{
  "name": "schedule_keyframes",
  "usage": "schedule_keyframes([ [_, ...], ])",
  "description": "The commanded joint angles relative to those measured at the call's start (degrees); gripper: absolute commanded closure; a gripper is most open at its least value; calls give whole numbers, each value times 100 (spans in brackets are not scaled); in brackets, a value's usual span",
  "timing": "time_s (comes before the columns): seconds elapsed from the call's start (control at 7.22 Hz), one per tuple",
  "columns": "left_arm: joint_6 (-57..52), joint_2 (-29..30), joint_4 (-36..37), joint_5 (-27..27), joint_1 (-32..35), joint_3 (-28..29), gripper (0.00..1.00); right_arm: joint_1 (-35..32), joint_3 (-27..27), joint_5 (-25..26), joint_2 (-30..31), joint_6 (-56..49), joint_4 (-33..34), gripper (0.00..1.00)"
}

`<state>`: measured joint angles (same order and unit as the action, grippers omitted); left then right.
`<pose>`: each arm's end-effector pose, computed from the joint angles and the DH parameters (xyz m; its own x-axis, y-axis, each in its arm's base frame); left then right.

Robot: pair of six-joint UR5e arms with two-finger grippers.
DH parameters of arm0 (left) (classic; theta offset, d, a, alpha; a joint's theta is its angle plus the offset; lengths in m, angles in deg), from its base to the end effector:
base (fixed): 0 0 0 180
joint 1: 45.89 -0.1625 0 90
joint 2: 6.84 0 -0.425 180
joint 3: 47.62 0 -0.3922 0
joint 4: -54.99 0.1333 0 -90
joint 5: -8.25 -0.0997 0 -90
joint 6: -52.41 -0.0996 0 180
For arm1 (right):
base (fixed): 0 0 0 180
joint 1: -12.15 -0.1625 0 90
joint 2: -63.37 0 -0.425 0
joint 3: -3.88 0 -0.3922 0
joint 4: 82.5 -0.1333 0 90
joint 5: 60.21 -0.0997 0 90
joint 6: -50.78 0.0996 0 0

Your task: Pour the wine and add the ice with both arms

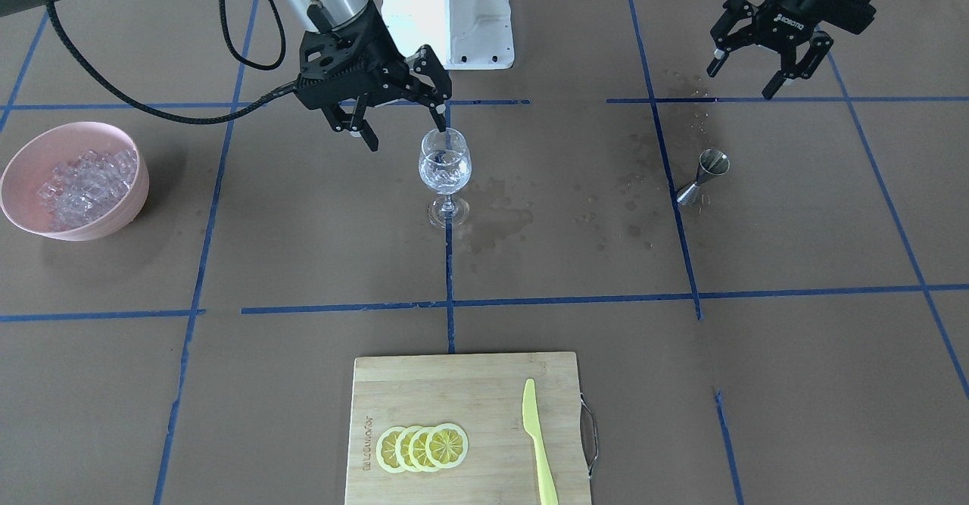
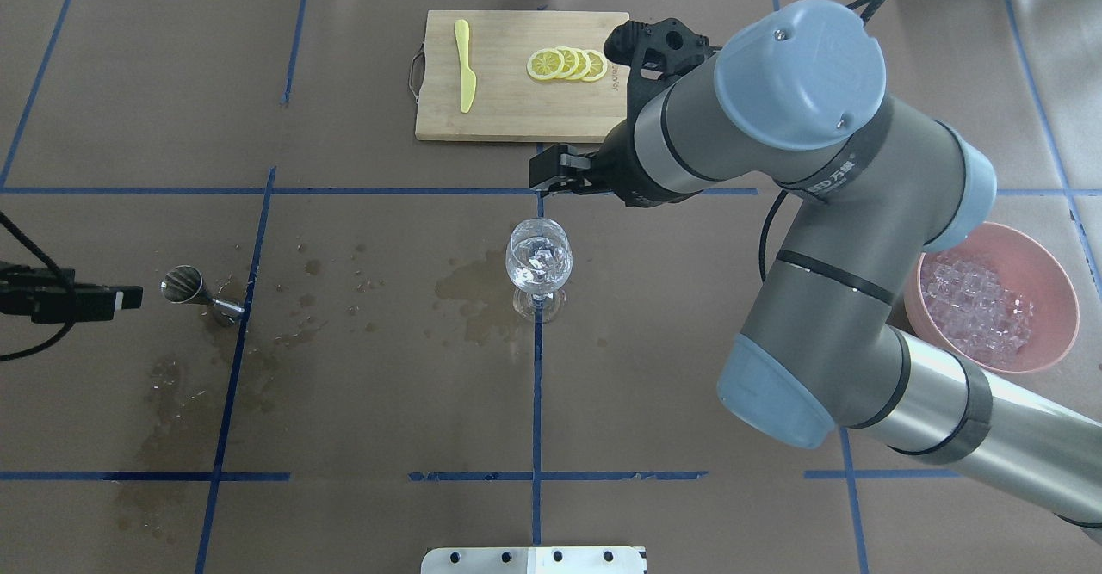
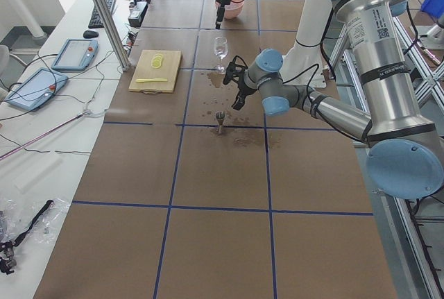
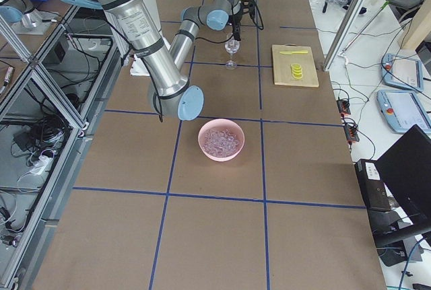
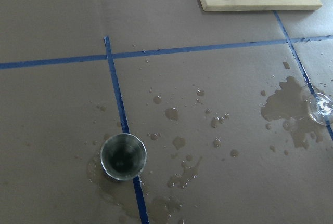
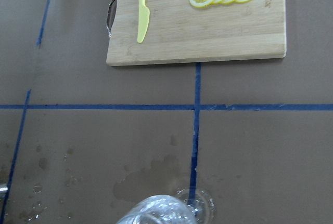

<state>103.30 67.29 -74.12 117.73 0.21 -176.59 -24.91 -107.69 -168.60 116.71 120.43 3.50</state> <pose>0.1873 -0.3389 0.3730 0.5503 0.2858 -0.7845 0.1644 0.8841 0.4374 -0.4097 -0.4371 0.1258 0.4700 -0.0586 0.8807 -0.1980 0.9654 0.1699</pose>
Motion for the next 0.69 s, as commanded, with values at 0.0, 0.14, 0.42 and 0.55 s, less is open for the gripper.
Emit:
schedule_keyframes([
  [0.0,-1599,1288,1922,47,1184,64,0,-492,-32,-190,386,-746,101,0],
  [0.14,-2244,1931,2820,56,1668,117,0,-756,-23,-409,649,-1186,145,0],
  [0.42,-2783,2122,3014,613,2241,519,0,-1266,64,-560,889,-2362,669,0],
  [0.55,-3500,2227,2910,1323,2984,1079,0,-1547,187,-708,1028,-2986,838,0],
])
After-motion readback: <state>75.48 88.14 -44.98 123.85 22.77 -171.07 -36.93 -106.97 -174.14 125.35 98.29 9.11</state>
